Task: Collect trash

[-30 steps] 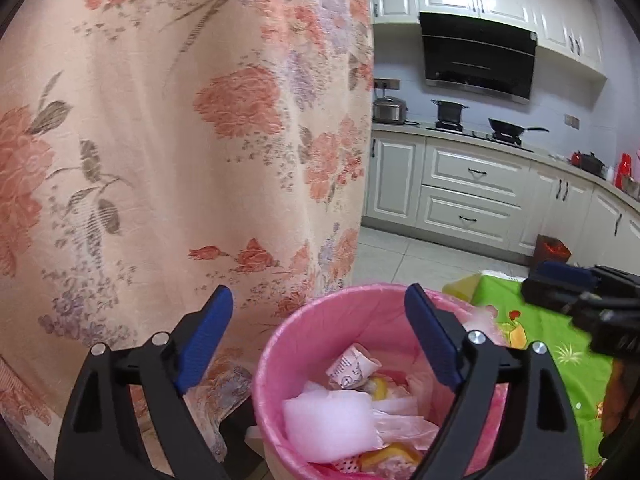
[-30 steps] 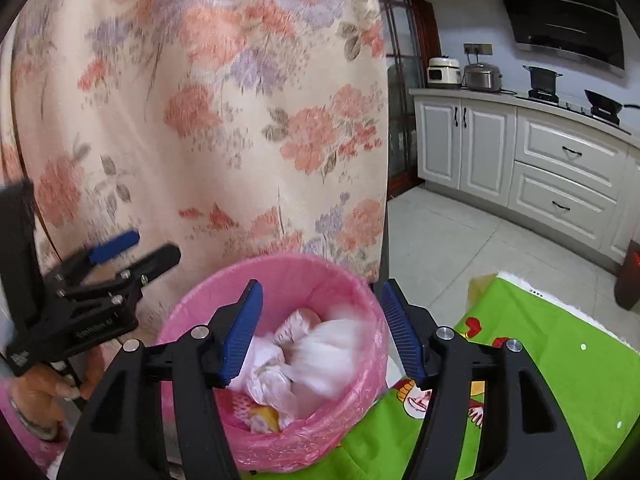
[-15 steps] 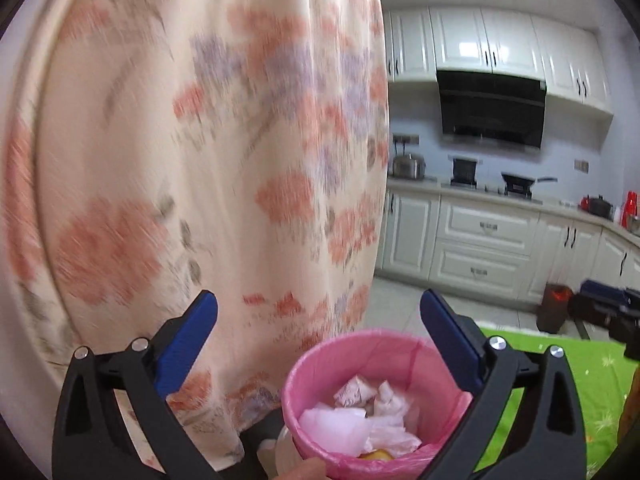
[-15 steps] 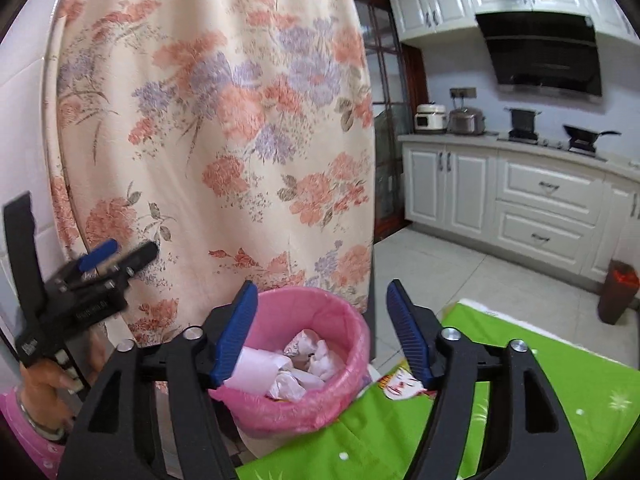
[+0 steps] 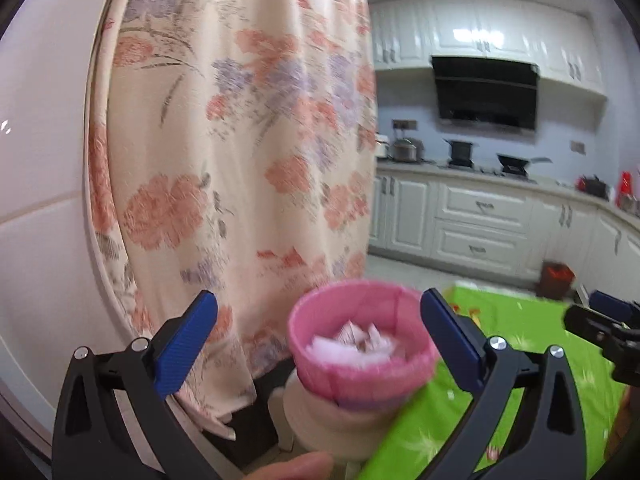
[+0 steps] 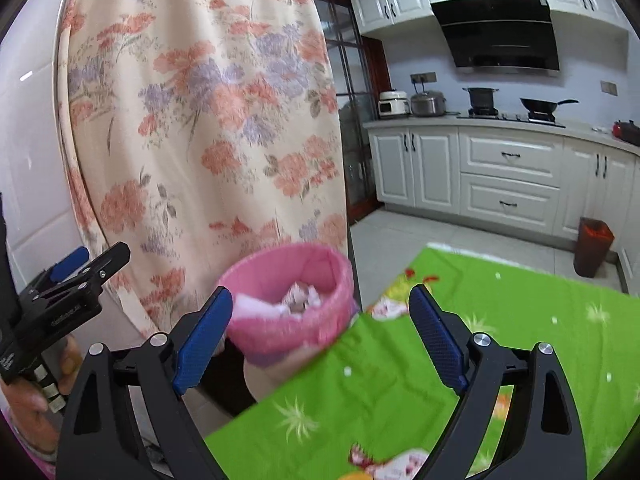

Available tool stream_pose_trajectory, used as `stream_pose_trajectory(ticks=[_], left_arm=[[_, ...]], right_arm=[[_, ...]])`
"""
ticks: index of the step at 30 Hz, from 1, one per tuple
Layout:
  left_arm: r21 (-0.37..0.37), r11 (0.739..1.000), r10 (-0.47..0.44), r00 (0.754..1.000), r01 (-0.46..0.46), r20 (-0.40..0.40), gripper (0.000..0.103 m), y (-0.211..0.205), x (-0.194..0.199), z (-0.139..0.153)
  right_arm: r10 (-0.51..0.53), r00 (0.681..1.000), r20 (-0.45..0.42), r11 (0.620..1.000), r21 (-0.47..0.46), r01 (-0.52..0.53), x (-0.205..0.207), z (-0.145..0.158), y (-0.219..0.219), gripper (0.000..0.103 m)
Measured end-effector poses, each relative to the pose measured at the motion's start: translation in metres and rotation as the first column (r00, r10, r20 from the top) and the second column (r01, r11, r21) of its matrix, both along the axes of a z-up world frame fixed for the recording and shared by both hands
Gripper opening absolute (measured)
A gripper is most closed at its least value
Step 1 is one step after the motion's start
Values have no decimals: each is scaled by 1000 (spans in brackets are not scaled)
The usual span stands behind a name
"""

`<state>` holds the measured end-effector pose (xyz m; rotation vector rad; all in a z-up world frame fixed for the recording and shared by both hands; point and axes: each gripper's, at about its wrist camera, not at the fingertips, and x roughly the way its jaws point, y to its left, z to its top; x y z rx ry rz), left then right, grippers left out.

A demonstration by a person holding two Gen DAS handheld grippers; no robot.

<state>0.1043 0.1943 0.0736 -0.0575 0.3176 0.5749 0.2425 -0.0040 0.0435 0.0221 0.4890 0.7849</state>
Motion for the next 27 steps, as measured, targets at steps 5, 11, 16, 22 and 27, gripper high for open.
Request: stream_pose_trajectory(ticks=[5, 11, 16, 22, 27], left_arm=[[-8, 1000, -30, 999, 30, -41, 98, -19, -21, -22], [-45, 998, -57, 997, 54, -53, 98, -30, -44, -40], [-33, 995, -100, 994, 98, -52, 98, -43, -61, -44], [-44, 991, -129, 990, 127, -49, 98, -50, -73, -45], [-33, 989, -146, 988, 144, -48, 98, -53, -79, -47]], right_arm=[[-14, 1000, 11, 999, -43, 15, -28, -24, -5, 84], [-30, 1000, 8, 997, -74, 31, -53, -40, -14, 84], [-44, 999, 20, 996, -80, 46, -65, -41, -19, 84], [-50, 998, 44, 995, -83, 53, -80, -43, -23, 84], [-62, 997, 52, 995, -79, 66, -88, -43, -27, 84]])
